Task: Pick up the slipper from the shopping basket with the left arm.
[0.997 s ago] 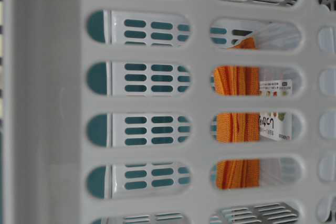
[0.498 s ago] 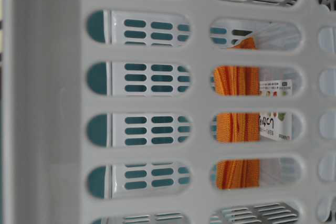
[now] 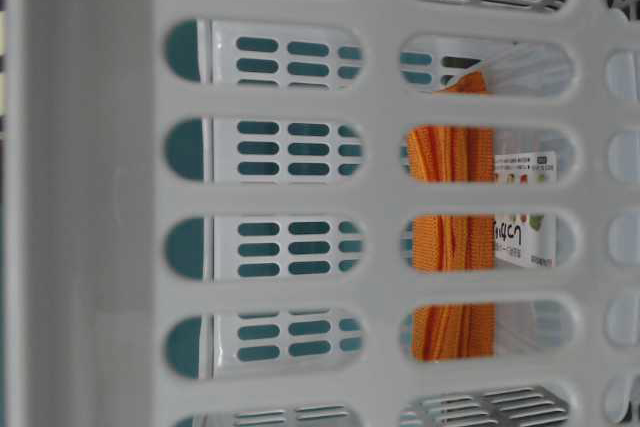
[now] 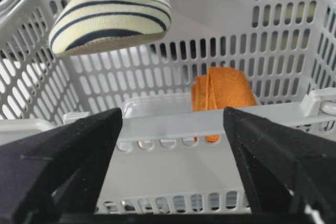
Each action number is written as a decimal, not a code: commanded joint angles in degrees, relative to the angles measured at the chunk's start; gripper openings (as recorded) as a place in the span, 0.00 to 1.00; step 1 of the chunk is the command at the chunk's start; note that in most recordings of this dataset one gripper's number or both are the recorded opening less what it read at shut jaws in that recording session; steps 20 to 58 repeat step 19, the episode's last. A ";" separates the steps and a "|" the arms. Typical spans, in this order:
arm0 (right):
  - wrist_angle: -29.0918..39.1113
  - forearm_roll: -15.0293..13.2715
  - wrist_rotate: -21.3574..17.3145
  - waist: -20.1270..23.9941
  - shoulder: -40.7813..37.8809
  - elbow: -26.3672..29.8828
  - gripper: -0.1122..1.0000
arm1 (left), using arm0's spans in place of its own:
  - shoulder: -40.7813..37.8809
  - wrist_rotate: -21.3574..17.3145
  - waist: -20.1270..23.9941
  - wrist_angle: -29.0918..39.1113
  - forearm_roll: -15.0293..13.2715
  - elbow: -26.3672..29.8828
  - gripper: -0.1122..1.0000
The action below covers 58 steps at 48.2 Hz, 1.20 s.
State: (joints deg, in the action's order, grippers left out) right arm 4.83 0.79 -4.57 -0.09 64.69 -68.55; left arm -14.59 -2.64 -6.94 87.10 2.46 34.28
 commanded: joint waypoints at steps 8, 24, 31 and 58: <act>-0.53 0.00 0.00 -0.09 -0.35 0.18 0.77 | 0.88 0.26 0.09 -0.18 0.26 1.49 0.16; -0.53 0.00 0.00 -0.09 -0.35 0.26 0.77 | 0.79 0.35 0.09 -0.09 0.18 1.49 0.16; -0.53 0.00 0.00 -0.09 -0.35 0.26 0.77 | 0.79 0.35 0.09 -0.09 0.18 1.49 0.16; -0.53 0.00 0.00 -0.09 -0.35 0.26 0.77 | 0.79 0.35 0.09 -0.09 0.18 1.49 0.16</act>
